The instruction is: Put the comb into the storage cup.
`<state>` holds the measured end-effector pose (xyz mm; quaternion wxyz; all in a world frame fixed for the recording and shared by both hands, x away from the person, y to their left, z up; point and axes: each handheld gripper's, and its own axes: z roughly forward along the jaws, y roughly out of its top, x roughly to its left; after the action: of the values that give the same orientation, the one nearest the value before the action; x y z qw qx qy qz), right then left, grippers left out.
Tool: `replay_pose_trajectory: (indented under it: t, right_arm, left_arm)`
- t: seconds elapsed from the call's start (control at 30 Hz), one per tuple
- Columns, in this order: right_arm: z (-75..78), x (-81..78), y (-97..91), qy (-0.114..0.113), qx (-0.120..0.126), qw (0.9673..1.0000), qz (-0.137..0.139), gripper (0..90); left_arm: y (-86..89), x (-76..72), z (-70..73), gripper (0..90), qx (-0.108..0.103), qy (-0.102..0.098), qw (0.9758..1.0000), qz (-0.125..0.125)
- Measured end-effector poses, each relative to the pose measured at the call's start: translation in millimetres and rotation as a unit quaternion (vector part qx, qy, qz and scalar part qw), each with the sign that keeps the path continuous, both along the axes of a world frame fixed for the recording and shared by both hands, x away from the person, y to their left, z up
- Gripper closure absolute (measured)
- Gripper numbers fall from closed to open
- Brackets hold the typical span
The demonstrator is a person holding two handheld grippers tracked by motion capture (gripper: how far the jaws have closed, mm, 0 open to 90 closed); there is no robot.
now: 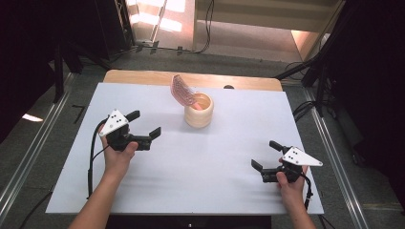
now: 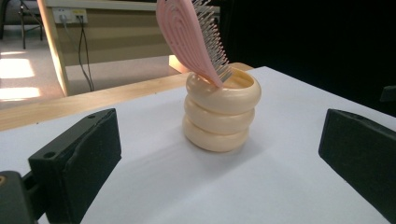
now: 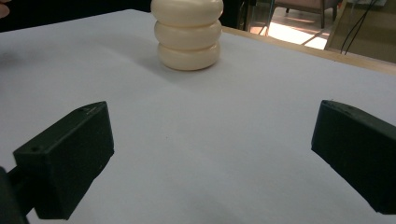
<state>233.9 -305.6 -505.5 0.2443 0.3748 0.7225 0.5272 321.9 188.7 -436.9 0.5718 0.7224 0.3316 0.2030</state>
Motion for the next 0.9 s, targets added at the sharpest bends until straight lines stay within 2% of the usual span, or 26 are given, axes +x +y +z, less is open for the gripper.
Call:
replay_pose_trajectory:
  t: [0.27,0.4,0.6,0.9]
  right_arm:
    - [-0.3,0.2,0.9,0.001,0.001,1.0,0.0,0.0]
    - [0.1,-0.1,1.2,0.0,0.001,1.0,0.0,0.0]
    - [-0.1,0.0,1.1,0.001,0.0,1.0,-0.001,0.0]
    - [-0.2,0.2,2.3,0.002,0.0,1.0,0.0,0.0]
  left_arm:
    - [14.3,-9.0,-5.4,0.0,0.008,-0.001,0.9999,0.008]
    - [23.0,-12.1,-6.3,0.0,0.002,0.0,0.9999,0.012]
    - [32.6,-22.3,-16.5,0.0,0.017,0.003,0.9997,0.019]
    - [51.4,-34.6,-24.3,0.0,0.017,0.005,0.9995,0.027]
